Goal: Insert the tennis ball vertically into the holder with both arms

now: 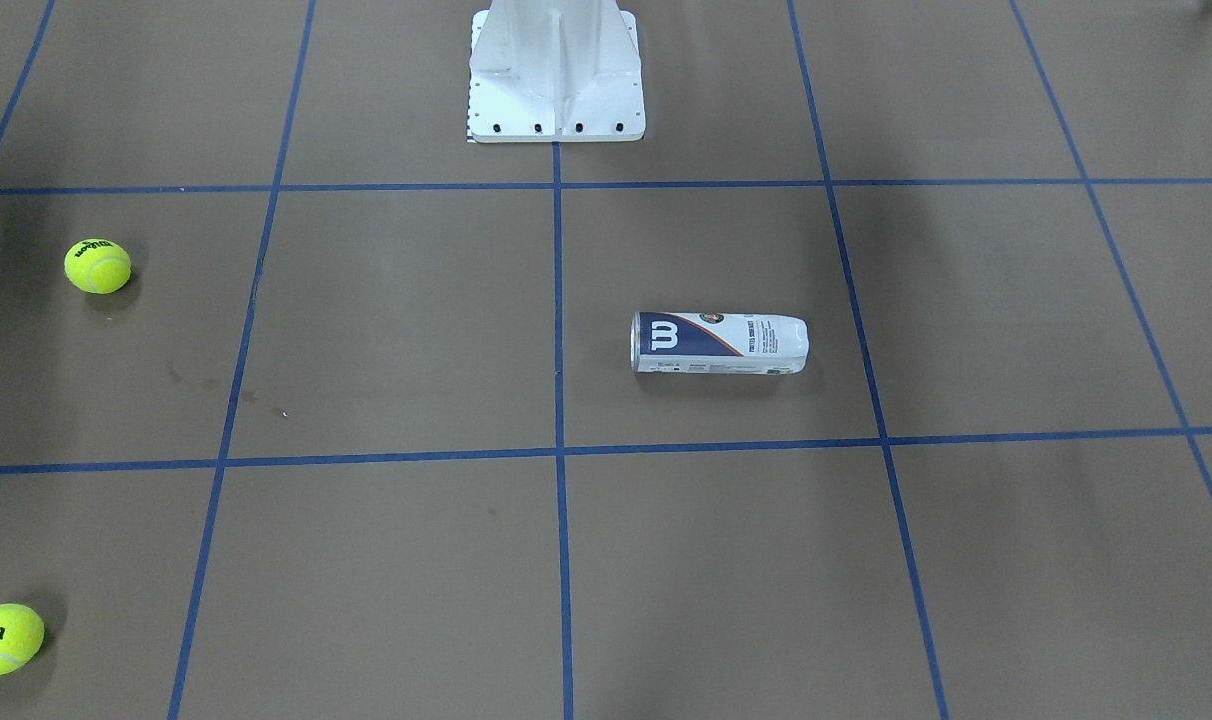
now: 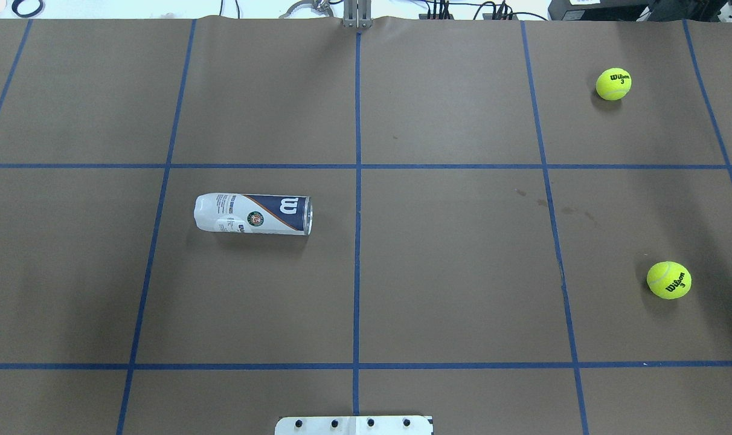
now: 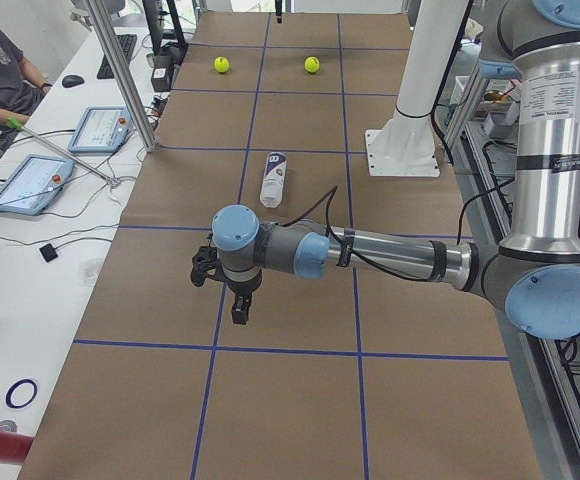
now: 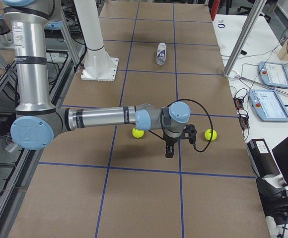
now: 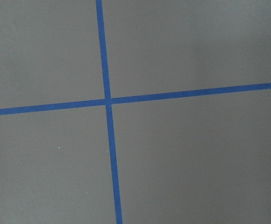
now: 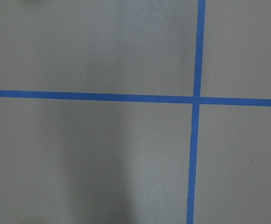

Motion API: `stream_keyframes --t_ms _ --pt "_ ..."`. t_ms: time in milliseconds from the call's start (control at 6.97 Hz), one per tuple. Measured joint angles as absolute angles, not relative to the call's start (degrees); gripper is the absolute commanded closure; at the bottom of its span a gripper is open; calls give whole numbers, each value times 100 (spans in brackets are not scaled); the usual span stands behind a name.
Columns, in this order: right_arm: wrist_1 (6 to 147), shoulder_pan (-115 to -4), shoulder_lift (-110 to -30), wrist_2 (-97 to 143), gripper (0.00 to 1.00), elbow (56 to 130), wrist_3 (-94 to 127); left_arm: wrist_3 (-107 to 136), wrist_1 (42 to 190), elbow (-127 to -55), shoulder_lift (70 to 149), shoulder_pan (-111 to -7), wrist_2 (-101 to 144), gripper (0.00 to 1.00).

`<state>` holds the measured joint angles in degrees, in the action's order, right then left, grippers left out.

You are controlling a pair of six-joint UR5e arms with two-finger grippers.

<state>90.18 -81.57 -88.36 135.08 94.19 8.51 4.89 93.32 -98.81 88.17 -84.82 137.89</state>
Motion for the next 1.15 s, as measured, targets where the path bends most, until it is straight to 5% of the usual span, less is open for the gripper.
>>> stream_keyframes --t_ms 1148 --pt "9026 -8160 -8883 13518 1 9421 853 520 9337 -10898 9389 -7519 13912 1"
